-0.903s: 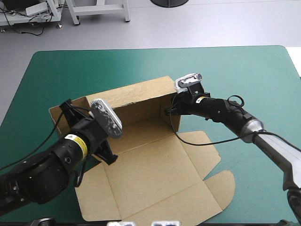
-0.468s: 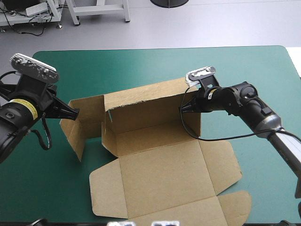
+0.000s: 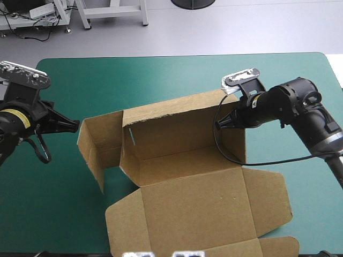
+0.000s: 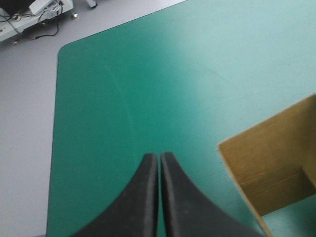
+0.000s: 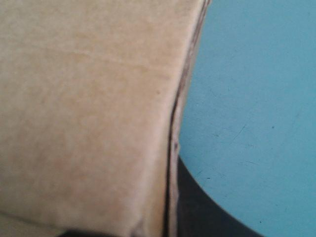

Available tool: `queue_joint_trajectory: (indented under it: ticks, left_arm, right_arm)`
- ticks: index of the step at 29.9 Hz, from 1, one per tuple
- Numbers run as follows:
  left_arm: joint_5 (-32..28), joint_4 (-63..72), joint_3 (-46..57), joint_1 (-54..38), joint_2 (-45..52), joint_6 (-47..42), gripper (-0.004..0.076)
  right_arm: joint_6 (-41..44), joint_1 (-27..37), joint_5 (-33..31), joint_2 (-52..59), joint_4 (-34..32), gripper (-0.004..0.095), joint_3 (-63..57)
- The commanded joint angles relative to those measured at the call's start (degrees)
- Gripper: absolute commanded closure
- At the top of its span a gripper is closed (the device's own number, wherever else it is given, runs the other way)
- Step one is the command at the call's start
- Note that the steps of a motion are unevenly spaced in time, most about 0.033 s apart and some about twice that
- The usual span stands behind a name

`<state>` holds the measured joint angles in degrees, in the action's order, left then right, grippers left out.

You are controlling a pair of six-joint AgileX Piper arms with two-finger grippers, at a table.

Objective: Fold the box

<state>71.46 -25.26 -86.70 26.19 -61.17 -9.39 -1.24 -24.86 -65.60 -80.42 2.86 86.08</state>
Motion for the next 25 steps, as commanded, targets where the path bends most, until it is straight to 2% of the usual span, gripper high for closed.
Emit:
queue_joint_trajectory:
  ticks: [1, 6, 10, 12, 15, 20, 25]
  left_arm:
    - [0.8, 1.9, -1.7, -6.6, -1.2, 3.3, 0.072]
    - [-3.0, 16.6, -1.7, -20.6, -6.0, 10.4, 0.072]
    - [-7.4, 26.6, -1.7, -29.9, -10.9, 12.4, 0.072]
    - [-7.7, 29.4, -1.7, -33.5, -13.8, 13.5, 0.0721]
    - [-7.2, 32.0, -1.3, -36.7, -18.0, 13.9, 0.0721]
    - [-11.3, 32.3, 3.1, -38.7, -20.7, 13.9, 0.0721]
    - [-16.0, 32.4, 8.4, -39.5, -21.1, 13.9, 0.0721]
  right_arm:
    - [0.6, 0.3, -0.4, 2.1, -1.3, 0.0916, 2.2]
    - [0.5, 0.3, -0.4, 2.1, -1.0, 0.0916, 2.2]
    - [0.5, 0.3, -0.7, 1.6, -1.0, 0.0916, 2.3]
    - [0.5, 0.3, -1.1, 0.4, -1.1, 0.0916, 2.9]
    - [0.3, 0.3, -1.7, -3.0, -1.3, 0.0916, 4.4]
    - [0.1, 0.7, -3.3, -10.0, -1.3, 0.0918, 6.6]
    - [-1.9, 4.4, -3.9, -17.7, 3.1, 0.0923, 8.3]
